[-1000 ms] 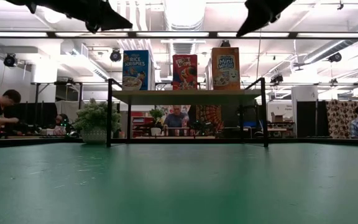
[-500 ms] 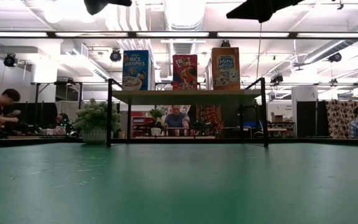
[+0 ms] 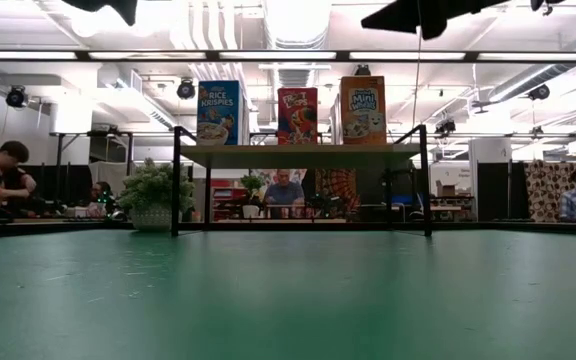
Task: Stack cereal on shelf
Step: Put the red cereal box on the shelf aligned with the other red cereal boxes
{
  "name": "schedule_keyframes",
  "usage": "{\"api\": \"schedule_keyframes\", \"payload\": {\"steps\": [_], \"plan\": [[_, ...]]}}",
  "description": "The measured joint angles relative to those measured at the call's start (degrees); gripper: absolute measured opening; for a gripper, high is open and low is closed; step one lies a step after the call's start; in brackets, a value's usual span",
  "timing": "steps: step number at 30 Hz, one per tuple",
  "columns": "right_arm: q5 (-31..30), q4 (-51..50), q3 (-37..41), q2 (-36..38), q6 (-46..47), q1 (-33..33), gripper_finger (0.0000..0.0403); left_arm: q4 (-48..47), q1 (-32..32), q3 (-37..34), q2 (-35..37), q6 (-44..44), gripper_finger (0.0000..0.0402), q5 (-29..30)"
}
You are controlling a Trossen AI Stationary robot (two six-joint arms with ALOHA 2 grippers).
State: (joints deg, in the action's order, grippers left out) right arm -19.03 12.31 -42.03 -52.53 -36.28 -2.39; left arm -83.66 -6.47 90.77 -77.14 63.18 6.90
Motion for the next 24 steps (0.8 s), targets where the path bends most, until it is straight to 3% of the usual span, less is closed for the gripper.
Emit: {"api": "schedule_keyframes", "payload": {"steps": [9,18,24], "plan": [[0.01,0.01,2.06,0.02,-0.94,0.0,0.0013,0.32,-16.32,-5.21,-2.67,28.04,0.0045,-0.64],[0.0,0.51,2.08,0.83,-2.36,0.0,0.0013,1.93,-30.85,-11.55,-4.22,55.14,0.0137,-9.25],[0.02,-0.02,2.09,0.63,-2.27,0.0,0.0013,4.92,-38.75,-14.8,-4.24,69.38,0.0193,-10.96]]}}
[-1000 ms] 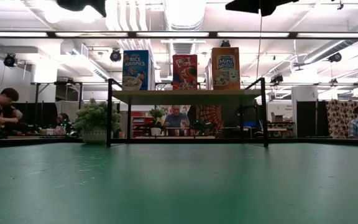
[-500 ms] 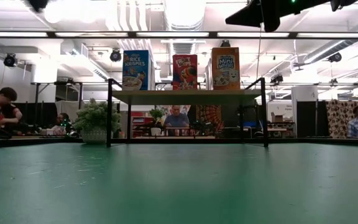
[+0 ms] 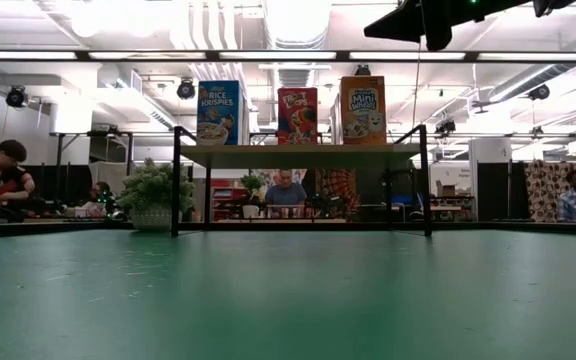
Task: Stack cereal on shelf
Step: Put the red cereal box on the shelf aligned with the other red cereal boxes
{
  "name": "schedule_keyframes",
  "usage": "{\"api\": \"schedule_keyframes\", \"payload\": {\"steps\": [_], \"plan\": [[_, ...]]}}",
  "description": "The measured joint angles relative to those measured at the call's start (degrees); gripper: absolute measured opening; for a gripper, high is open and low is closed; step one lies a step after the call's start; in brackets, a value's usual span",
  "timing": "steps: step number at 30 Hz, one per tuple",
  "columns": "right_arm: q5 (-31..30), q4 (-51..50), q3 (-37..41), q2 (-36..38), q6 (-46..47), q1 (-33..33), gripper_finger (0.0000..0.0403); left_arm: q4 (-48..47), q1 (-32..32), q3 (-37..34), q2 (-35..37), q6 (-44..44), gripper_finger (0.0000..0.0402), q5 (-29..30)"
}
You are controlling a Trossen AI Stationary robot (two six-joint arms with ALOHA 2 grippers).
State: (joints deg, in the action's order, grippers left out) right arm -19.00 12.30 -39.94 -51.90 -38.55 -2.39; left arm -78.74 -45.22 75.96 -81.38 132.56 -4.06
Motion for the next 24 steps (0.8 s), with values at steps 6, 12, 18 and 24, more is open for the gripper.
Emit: {"api": "schedule_keyframes", "payload": {"steps": [6,12,18,24], "plan": [[0.0,0.0,0.0,-0.02,0.28,0.0,0.0013,7.23,-4.32,-3.88,-0.49,6.88,0.0221,-1.99],[0.02,0.0,0.0,-0.02,1.12,0.0,0.0013,7.37,-4.25,-6.04,-2.33,6.57,0.0228,-4.9],[0.03,-0.02,0.0,-0.02,1.16,0.0,0.0013,5.72,-4.51,-5.15,-3.05,6.27,0.0229,-8.51],[0.04,-0.04,0.0,-0.02,1.13,0.0,0.0013,2.78,-5.41,-4.79,-3.95,6.5,0.0229,-7.94]]}}
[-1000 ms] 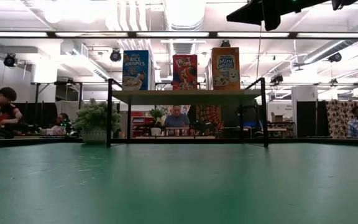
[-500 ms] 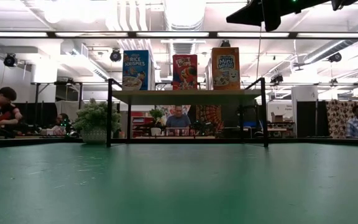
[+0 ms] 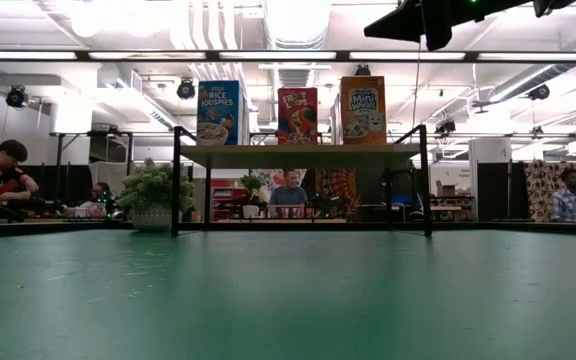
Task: Stack cereal on shelf
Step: Put the red cereal box on the shelf aligned with the other red cereal boxes
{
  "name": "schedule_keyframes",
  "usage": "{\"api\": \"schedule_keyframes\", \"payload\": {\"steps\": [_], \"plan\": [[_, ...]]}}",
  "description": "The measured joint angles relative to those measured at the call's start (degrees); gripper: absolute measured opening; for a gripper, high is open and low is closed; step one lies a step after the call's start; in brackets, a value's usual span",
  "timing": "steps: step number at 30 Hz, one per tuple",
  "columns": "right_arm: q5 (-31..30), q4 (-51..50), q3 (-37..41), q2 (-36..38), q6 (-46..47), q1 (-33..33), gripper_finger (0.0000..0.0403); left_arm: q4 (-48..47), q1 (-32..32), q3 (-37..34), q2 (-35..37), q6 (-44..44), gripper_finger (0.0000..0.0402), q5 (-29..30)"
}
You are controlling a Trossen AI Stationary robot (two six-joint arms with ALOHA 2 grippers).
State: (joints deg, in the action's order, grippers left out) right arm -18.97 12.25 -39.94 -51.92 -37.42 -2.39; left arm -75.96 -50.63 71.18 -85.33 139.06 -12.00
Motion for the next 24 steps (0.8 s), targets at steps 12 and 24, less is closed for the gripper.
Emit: {"api": "schedule_keyframes", "payload": {"steps": [12,24], "plan": [[0.0,-0.46,0.0,-0.04,0.36,0.0,0.0013,-0.19,0.0,1.54,-1.65,0.39,0.0229,3.51],[-0.02,-1.31,0.0,-0.04,1.17,0.0,0.0013,-2.39,0.0,2.17,-1.65,1.06,0.0252,4.6]]}}
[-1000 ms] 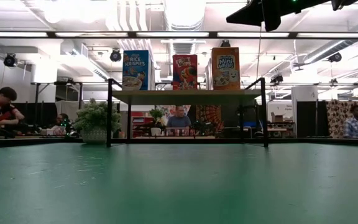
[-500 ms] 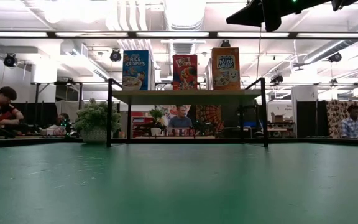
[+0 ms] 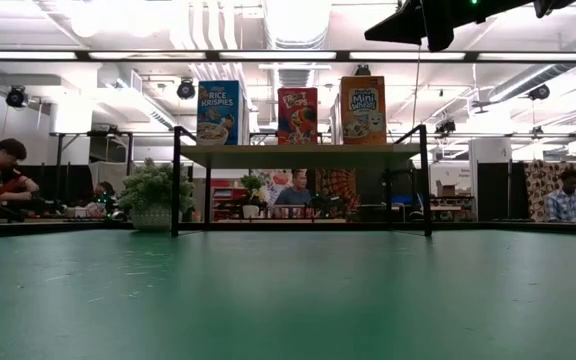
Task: Stack cereal on shelf
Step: Put the red cereal box on the shelf aligned with the other red cereal boxes
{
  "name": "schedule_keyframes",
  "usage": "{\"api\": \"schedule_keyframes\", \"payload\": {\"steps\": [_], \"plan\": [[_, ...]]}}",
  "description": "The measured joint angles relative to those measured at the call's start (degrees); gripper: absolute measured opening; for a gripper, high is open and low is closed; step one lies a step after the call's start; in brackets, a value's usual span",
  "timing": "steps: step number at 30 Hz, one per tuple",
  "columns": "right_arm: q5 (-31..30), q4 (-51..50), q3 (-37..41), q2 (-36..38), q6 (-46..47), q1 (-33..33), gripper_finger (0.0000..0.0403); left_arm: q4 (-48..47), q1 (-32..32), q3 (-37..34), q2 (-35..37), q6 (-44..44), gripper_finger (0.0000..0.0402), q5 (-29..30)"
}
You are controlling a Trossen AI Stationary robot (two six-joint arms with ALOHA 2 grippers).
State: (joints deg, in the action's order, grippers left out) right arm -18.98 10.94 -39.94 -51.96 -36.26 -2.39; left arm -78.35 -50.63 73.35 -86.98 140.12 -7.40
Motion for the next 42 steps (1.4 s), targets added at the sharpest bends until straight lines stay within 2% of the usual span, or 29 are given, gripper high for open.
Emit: {"api": "schedule_keyframes", "payload": {"steps": [28,42], "plan": [[-0.02,-0.79,0.0,0.02,0.25,0.0,0.0013,2.87,-1.19,-4.49,-0.02,-0.39,0.0252,-0.09],[-0.04,-1.25,0.0,0.02,0.68,0.0,0.0013,3.2,-1.18,-4.49,-0.02,-1.62,0.0191,-0.09]]}}
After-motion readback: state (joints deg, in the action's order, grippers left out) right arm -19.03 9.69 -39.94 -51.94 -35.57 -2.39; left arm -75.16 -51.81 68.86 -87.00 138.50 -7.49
